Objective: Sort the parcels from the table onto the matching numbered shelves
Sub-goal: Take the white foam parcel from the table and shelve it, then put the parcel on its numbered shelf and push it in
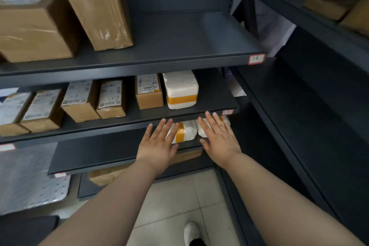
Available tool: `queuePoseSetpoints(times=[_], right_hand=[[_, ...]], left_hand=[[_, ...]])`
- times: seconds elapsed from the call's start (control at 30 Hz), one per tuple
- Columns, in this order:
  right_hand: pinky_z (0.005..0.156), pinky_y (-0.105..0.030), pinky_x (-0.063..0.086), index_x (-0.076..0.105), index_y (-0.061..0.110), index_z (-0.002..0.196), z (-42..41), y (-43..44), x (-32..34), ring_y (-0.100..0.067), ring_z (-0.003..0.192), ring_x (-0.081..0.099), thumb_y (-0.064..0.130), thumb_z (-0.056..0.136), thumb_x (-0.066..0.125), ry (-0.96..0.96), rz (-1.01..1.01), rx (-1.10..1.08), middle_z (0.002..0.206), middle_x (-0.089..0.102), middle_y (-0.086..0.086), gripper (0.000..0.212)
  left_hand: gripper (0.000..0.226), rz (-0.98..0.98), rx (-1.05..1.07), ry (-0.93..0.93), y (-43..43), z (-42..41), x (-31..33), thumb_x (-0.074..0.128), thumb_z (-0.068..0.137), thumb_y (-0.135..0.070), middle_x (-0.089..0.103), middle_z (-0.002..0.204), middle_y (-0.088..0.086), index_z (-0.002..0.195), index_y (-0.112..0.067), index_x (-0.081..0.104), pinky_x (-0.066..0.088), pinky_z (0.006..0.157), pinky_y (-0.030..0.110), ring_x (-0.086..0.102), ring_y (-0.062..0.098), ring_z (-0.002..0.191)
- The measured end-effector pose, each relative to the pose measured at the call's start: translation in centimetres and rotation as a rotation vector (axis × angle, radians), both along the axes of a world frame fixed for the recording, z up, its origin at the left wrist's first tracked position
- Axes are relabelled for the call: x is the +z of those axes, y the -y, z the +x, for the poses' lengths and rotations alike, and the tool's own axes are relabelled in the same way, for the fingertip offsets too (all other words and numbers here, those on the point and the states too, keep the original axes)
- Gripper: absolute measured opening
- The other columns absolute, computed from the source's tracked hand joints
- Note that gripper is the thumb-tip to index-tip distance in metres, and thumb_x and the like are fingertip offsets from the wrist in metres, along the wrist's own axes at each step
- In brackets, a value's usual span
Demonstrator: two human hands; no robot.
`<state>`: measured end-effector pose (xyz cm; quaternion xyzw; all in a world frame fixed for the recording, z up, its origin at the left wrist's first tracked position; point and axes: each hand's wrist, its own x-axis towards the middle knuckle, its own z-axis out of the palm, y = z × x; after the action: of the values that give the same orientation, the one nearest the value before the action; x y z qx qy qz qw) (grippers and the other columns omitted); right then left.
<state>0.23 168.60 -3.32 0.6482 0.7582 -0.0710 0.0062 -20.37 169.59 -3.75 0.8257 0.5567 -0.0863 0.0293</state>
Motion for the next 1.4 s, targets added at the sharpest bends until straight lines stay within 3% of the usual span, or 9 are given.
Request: queuePoseSetpoints(times=[0.33,0.53,0.67,0.8,0.97,1.4], right_hand=[[0.117,-0.036,-0.013,-0.008,0.031,0.152,-3.6,14.2,0.4,-0.016,0.146,-0.019,0.039,0.103,0.029,0.048,0.002,-0.390,0.160,-0.017,0.003,0.062],[0.118,-0.038,-0.012,-0.011,0.030,0.151,-4.4,26.8,1.9,-0.013,0.141,-0.027,0.042,0.103,0.025,0.114,-0.027,-0.660,0.158,-0.022,0.003,0.061],[0.118,-0.040,-0.010,-0.012,0.029,0.151,-3.5,34.5,3.0,-0.019,0.146,-0.021,0.042,0.103,0.025,0.164,-0.022,-0.866,0.157,-0.024,0.002,0.062],[0.118,-0.040,-0.009,-0.011,0.028,0.152,-3.2,45.3,3.4,-0.020,0.146,-0.019,0.042,0.103,0.026,0.183,-0.032,-1.118,0.160,-0.019,0.000,0.063],[0.116,-0.039,-0.013,-0.013,0.030,0.151,-4.9,59.7,3.6,-0.018,0.145,-0.022,0.042,0.103,0.024,0.151,-0.040,-1.405,0.158,-0.022,0.002,0.062],[0.118,-0.038,-0.008,-0.003,0.031,0.153,-17.4,93.7,3.9,-0.018,0.148,-0.015,0.039,0.101,0.035,0.105,-0.054,-2.005,0.161,-0.013,0.003,0.065]], left_hand=[[0.060,-0.017,-0.415,-0.019,4.7,-4.4,-0.8,0.013,0.102,-0.047,-0.016,0.160,-0.004,0.151,-0.026,-0.015,-0.011,0.118,0.041,-0.017,0.014,0.147],[0.061,-0.017,-0.766,0.009,11.7,1.1,-1.0,0.016,0.102,-0.045,-0.011,0.161,-0.005,0.152,-0.026,-0.013,-0.009,0.119,0.041,-0.015,0.013,0.147],[0.060,0.037,-1.000,0.122,16.9,5.7,-0.1,0.016,0.099,-0.045,0.003,0.162,-0.003,0.154,-0.025,0.003,-0.007,0.118,0.039,-0.007,0.013,0.148],[0.059,0.042,-1.248,0.094,25.5,10.8,1.8,0.016,0.102,-0.045,-0.013,0.158,-0.007,0.152,-0.028,-0.010,-0.009,0.118,0.040,-0.013,0.013,0.147],[0.059,0.058,-1.508,0.102,38.9,15.1,3.2,0.016,0.102,-0.045,-0.012,0.161,-0.005,0.149,-0.028,-0.016,-0.007,0.120,0.041,-0.015,0.014,0.147],[0.060,-0.134,-2.113,0.117,78.0,14.3,2.7,0.024,0.102,-0.042,-0.002,0.162,-0.004,0.153,-0.029,-0.005,0.001,0.120,0.040,-0.005,0.014,0.149]])
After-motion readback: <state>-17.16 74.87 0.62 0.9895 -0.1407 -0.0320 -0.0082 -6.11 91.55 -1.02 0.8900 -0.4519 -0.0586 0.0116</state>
